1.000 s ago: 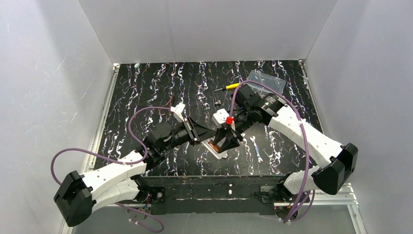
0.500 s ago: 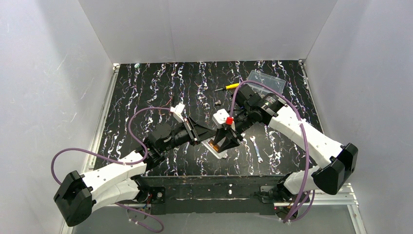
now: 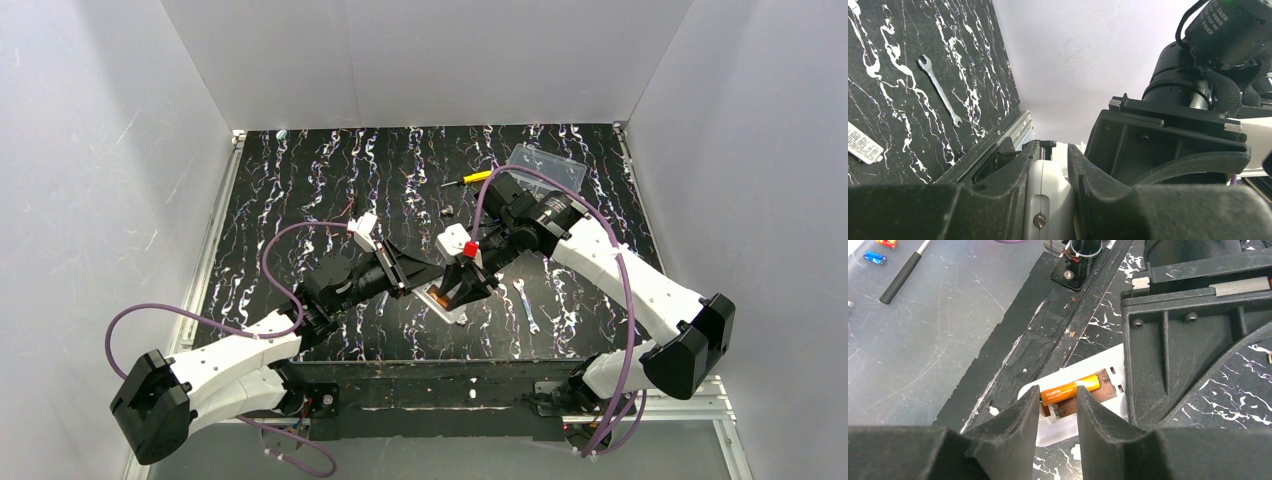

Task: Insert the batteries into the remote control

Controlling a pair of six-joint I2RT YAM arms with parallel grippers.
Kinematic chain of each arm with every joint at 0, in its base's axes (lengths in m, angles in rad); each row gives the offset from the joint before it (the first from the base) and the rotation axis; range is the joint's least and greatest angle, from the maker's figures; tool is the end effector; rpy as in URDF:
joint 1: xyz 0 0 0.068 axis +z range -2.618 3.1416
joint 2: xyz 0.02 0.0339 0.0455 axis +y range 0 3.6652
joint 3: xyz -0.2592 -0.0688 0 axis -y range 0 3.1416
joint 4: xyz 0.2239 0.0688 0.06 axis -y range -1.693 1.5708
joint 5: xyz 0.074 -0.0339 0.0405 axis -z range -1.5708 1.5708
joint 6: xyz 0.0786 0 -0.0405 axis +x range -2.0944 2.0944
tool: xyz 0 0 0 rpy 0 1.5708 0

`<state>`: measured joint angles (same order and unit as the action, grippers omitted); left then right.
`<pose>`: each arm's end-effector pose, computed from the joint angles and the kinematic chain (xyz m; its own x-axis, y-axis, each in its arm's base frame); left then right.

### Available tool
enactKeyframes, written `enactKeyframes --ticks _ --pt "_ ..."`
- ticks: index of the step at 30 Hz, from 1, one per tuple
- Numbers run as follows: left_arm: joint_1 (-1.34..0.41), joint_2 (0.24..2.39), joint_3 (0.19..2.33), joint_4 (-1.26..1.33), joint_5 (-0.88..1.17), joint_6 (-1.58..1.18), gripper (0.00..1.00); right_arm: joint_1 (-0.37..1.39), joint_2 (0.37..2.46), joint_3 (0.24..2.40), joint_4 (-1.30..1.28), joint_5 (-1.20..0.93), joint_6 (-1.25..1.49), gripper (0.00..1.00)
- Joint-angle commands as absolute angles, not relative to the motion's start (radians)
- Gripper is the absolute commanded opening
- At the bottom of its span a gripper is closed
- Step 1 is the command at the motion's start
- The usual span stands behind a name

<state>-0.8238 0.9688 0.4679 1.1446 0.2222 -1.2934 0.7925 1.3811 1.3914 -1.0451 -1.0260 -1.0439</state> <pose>0.1360 -0.1724 0.3627 -0.6919 -0.6336 -0.3463 0.6210 -0.2775 -0.7331 0.1297 0.2274 0.3317 0.2805 -0.3535 -0.8924 -0.8615 -0.5026 -0.0717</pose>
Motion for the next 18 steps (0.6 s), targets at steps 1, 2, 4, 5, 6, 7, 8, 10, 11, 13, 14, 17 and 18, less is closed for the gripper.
enactKeyframes --ticks 1,2,4,5,6,7,8,10,11,13,14,17,18 --pt "-0.822 0.938 0.486 1.316 0.168 -1.328 0.0 0.809 1.38 1.387 -1.04 -1.035 -1.051 0.38" --pt "-0.823 0.937 0.485 1.318 0.166 -1.33 0.0 0.809 1.379 1.388 -1.039 -1.035 -1.05 0.38" --pt "-0.822 0.938 0.486 1.318 0.163 -1.332 0.0 0.81 1.378 1.386 -1.035 -1.034 -1.05 0.37" --pt "-0.822 0.938 0.486 1.319 0.163 -1.332 0.0 0.81 1.378 1.386 -1.034 -1.035 -1.05 0.37" --pt "-0.822 0.94 0.487 1.321 0.163 -1.333 0.0 0.81 1.378 1.386 -1.033 -1.035 -1.049 0.37" --pt "-0.822 0.94 0.488 1.321 0.163 -1.333 0.0 0.81 1.378 1.387 -1.031 -1.037 -1.048 0.37" --pt "-0.823 0.942 0.488 1.322 0.163 -1.333 0.0 0.81 1.378 1.388 -1.028 -1.038 -1.048 0.37" --pt "-0.823 0.944 0.489 1.324 0.163 -1.335 0.0 0.81 1.38 1.387 -1.026 -1.041 -1.046 0.36" --pt "-0.823 0.945 0.488 1.326 0.163 -1.335 0.0 0.811 1.38 1.387 -1.025 -1.044 -1.045 0.36" --pt "-0.822 0.948 0.49 1.328 0.163 -1.336 0.0 0.811 1.382 1.388 -1.022 -1.046 -1.044 0.35" --pt "-0.822 0.95 0.491 1.328 0.161 -1.336 0.0 0.812 1.383 1.389 -1.023 -1.046 -1.043 0.35" --pt "-0.822 0.954 0.49 1.331 0.16 -1.338 0.0 0.816 1.388 1.393 -1.023 -1.048 -1.042 0.34" --pt "-0.822 0.955 0.491 1.333 0.159 -1.338 0.0 0.817 1.389 1.393 -1.023 -1.048 -1.042 0.34"
